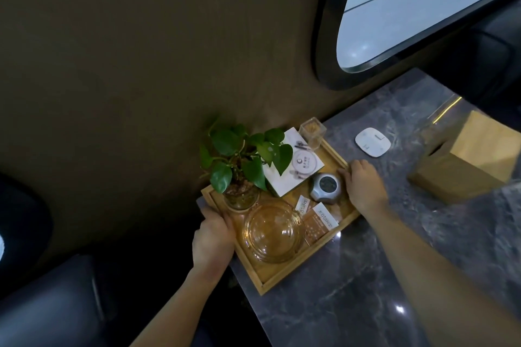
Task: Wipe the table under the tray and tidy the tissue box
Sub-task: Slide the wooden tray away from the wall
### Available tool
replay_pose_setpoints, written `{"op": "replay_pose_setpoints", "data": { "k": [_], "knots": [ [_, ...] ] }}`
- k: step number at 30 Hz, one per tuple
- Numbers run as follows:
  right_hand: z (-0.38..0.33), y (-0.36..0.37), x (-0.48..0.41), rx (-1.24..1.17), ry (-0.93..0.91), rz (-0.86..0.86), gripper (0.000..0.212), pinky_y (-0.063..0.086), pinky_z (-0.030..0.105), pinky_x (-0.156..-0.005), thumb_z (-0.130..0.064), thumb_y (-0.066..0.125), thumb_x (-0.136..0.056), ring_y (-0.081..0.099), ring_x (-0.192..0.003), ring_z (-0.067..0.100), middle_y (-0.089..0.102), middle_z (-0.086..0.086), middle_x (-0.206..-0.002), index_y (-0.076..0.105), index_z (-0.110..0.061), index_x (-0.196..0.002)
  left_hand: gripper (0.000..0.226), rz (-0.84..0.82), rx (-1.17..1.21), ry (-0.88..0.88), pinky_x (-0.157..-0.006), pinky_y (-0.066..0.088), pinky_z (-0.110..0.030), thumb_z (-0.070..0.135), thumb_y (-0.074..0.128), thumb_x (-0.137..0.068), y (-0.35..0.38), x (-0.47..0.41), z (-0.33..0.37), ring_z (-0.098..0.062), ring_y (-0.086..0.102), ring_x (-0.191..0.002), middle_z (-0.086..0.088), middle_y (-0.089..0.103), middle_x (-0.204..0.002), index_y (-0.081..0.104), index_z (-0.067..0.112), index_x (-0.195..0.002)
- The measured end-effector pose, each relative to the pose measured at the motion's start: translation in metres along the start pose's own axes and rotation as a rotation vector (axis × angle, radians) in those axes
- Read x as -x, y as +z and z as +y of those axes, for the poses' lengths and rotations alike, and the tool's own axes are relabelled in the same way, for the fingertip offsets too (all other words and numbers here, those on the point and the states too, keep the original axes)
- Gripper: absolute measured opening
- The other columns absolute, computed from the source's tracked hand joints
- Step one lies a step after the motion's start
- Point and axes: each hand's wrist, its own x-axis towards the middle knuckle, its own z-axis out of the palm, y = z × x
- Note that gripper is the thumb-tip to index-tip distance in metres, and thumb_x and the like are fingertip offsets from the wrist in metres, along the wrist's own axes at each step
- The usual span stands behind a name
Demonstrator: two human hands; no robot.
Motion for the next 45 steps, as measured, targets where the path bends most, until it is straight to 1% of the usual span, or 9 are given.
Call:
{"op": "replay_pose_setpoints", "data": {
  "k": [3,8,12,16,19,21,25,34,45],
  "knots": [
    [-0.001,0.002,-0.001,0.070,-0.058,0.034,0.030,0.043,0.047,-0.079,-0.023,0.041,-0.096,0.051,-0.097,0.039,0.058,0.026,-0.102,0.054,0.005,-0.096,0.026,-0.018,-0.050,0.037,-0.045,0.033,-0.028,0.022,0.037,-0.095,0.001,-0.002,-0.003,-0.037,0.065,-0.073,0.002,0.045,-0.061,0.039,-0.003,-0.104],
    [0.001,0.000,0.009,0.077,-0.084,0.139,0.024,0.048,0.046,-0.065,-0.011,0.053,-0.091,0.057,-0.079,0.044,0.059,0.031,-0.083,0.057,0.010,-0.079,0.025,-0.046,-0.140,0.106,-0.055,0.039,-0.031,0.021,0.039,-0.095,-0.009,-0.003,-0.003,-0.037,0.065,-0.076,-0.017,0.062,-0.084,0.042,-0.002,-0.102],
    [0.013,-0.005,0.029,0.087,-0.069,0.196,0.026,0.050,0.040,-0.051,-0.010,0.051,-0.087,0.059,-0.059,0.041,0.059,0.027,-0.066,0.056,0.007,-0.067,0.025,-0.052,-0.042,0.120,-0.061,0.039,-0.035,0.019,0.040,-0.094,-0.021,0.004,0.009,-0.044,0.062,-0.082,-0.008,0.055,-0.074,0.040,-0.003,-0.106],
    [0.030,-0.020,0.055,0.077,0.032,0.233,0.022,0.049,0.045,-0.066,-0.010,0.053,-0.090,0.058,-0.078,0.042,0.061,0.027,-0.081,0.058,0.008,-0.079,0.022,-0.097,-0.018,0.183,-0.069,0.044,-0.041,0.020,0.041,-0.094,-0.022,0.016,0.021,-0.048,0.061,-0.088,-0.027,0.064,-0.095,0.039,0.001,-0.105],
    [0.050,-0.028,0.077,0.087,0.070,0.264,0.025,0.053,0.044,-0.058,-0.011,0.055,-0.086,0.061,-0.067,0.042,0.061,0.027,-0.071,0.058,0.007,-0.070,0.020,-0.165,-0.048,0.240,-0.073,0.045,-0.045,0.021,0.041,-0.094,-0.016,0.028,0.028,-0.049,0.060,-0.092,-0.029,0.062,-0.101,0.036,0.002,-0.099],
    [0.068,-0.031,0.093,0.095,0.083,0.274,0.030,0.053,0.043,-0.057,-0.014,0.050,-0.087,0.060,-0.065,0.042,0.060,0.027,-0.069,0.058,0.007,-0.069,0.017,-0.185,-0.068,0.283,-0.075,0.045,-0.045,0.022,0.040,-0.094,-0.009,0.037,0.033,-0.048,0.060,-0.093,-0.029,0.063,-0.102,0.033,0.006,-0.093],
    [0.102,-0.040,0.124,0.054,0.243,0.264,0.027,0.044,0.045,-0.076,-0.016,0.047,-0.094,0.055,-0.089,0.041,0.060,0.027,-0.091,0.059,0.008,-0.086,0.015,-0.255,-0.024,0.340,-0.079,0.045,-0.047,0.018,0.041,-0.093,0.007,0.058,0.048,-0.049,0.058,-0.095,-0.031,0.063,-0.101,0.029,0.009,-0.090],
    [0.174,-0.065,0.191,0.009,0.547,0.230,0.030,0.041,0.044,-0.080,-0.023,0.042,-0.096,0.053,-0.096,0.038,0.059,0.024,-0.103,0.056,0.003,-0.093,0.011,-0.408,-0.046,0.430,-0.075,0.042,-0.045,0.017,0.037,-0.094,0.057,0.105,0.085,-0.048,0.057,-0.096,-0.028,0.062,-0.101,0.032,0.009,-0.088],
    [0.231,-0.073,0.233,-0.030,0.655,0.224,0.028,0.043,0.044,-0.088,-0.023,0.041,-0.096,0.053,-0.104,0.034,0.060,0.020,-0.113,0.054,-0.002,-0.109,0.022,-0.465,-0.175,0.582,-0.077,0.047,-0.043,0.019,0.039,-0.094,0.108,0.143,0.117,-0.043,0.062,-0.094,-0.025,0.065,-0.099,0.040,-0.002,-0.103]
  ]
}}
